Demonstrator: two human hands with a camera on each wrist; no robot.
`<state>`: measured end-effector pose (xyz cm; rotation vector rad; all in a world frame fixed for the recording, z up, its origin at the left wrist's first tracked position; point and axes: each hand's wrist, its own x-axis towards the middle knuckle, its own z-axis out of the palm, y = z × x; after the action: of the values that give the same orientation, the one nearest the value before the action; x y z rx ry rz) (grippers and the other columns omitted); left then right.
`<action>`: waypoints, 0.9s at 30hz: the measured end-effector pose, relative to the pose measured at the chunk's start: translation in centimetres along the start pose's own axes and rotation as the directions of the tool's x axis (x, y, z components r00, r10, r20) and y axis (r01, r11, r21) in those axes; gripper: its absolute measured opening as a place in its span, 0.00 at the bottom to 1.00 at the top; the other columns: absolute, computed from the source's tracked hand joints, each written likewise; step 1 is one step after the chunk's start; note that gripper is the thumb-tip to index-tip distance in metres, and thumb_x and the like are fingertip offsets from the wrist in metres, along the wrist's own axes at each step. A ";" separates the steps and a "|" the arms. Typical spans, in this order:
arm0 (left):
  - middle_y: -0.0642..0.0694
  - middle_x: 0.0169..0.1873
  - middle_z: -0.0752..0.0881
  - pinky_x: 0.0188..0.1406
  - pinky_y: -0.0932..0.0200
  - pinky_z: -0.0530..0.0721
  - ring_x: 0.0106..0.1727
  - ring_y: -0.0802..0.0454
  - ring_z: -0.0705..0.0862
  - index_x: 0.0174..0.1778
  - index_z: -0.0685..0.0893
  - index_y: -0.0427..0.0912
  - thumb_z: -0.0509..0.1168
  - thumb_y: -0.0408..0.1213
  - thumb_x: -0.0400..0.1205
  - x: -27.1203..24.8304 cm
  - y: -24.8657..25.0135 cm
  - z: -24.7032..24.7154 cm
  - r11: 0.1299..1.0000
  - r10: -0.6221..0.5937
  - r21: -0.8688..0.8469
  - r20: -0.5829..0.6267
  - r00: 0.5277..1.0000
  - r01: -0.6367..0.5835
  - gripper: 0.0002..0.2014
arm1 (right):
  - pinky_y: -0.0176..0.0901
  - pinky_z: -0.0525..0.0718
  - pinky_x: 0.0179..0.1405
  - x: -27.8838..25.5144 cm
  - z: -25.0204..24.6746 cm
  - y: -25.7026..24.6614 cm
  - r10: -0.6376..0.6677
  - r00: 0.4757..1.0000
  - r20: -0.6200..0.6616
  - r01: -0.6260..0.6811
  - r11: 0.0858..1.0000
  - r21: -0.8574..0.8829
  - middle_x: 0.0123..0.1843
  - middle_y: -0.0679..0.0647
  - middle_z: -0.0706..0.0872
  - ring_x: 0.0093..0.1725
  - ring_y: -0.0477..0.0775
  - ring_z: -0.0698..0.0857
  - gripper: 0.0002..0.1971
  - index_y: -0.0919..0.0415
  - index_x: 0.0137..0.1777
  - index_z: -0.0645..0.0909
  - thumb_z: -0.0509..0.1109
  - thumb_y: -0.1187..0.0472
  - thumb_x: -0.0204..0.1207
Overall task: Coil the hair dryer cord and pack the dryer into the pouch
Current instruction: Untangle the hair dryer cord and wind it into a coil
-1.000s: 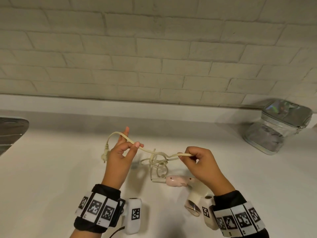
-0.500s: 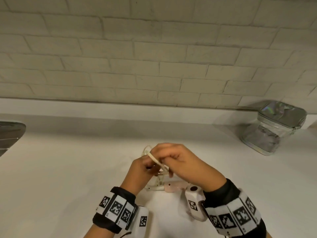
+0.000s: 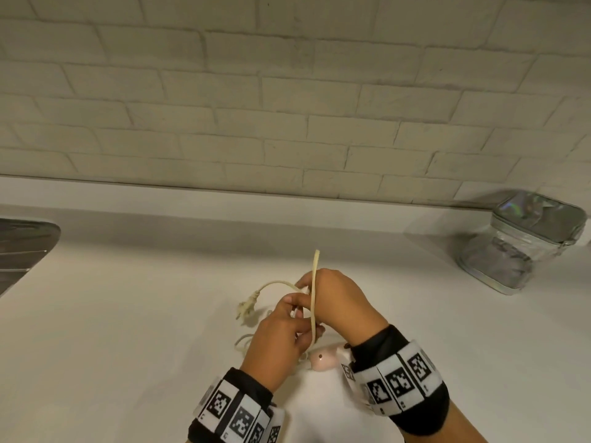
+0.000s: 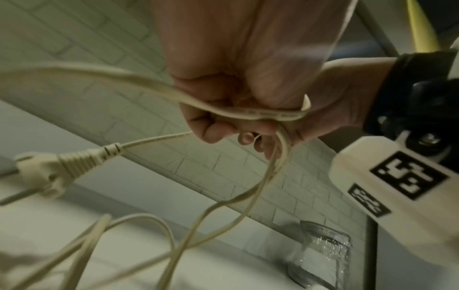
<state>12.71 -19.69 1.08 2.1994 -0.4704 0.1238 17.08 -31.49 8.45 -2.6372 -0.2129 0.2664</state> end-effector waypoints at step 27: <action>0.37 0.45 0.90 0.16 0.64 0.56 0.12 0.57 0.61 0.52 0.87 0.32 0.45 0.87 0.50 -1.0 -5.2 -7.9 0.483 -0.310 -0.809 0.199 0.930 0.335 0.62 | 0.49 0.90 0.30 -2.9 -3.5 9.2 0.063 0.997 -0.043 0.010 0.449 0.894 0.35 0.65 0.82 0.36 0.67 0.89 0.14 0.60 0.42 0.67 0.57 0.80 0.77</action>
<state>14.34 -10.35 1.93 1.2725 -0.0567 -0.2976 16.00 -41.63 7.58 -1.5494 0.0184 0.2084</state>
